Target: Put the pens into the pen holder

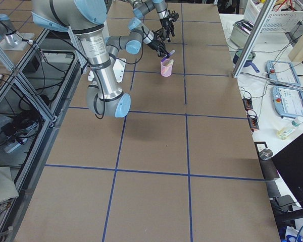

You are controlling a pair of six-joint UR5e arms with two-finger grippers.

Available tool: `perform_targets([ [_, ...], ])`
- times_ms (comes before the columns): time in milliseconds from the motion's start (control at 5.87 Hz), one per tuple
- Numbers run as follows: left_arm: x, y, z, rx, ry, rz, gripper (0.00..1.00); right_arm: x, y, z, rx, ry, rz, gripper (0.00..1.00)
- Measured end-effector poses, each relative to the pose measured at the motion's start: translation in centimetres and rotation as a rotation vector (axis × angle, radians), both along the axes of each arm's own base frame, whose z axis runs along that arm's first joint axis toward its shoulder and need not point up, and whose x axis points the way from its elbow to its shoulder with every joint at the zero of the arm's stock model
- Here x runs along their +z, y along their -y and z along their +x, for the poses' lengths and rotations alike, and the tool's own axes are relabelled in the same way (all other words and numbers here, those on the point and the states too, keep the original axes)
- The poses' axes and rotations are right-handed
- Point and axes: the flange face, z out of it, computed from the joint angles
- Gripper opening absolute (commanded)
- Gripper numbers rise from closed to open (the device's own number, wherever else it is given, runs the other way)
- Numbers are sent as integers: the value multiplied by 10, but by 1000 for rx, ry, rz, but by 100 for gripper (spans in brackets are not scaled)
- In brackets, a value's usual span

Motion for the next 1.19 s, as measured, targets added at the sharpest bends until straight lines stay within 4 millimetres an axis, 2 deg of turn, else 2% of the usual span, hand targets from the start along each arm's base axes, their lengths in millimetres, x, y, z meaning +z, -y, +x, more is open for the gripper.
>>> perform_targets([
  [170,-2,-1,-2,-2,-4,1,97,4,-9,-24,72,13,65,0],
  [511,0,-3,-5,-4,-3,-3,98,6,-11,-65,132,-7,119,6],
  [681,1,-4,-6,-5,-2,-5,98,6,-10,-84,135,-28,124,71],
  [852,1,-4,-7,-5,-2,-6,98,8,-12,-93,128,-43,126,99],
  [1192,3,-5,-7,-4,-1,-6,96,3,-17,-96,100,-68,147,99],
])
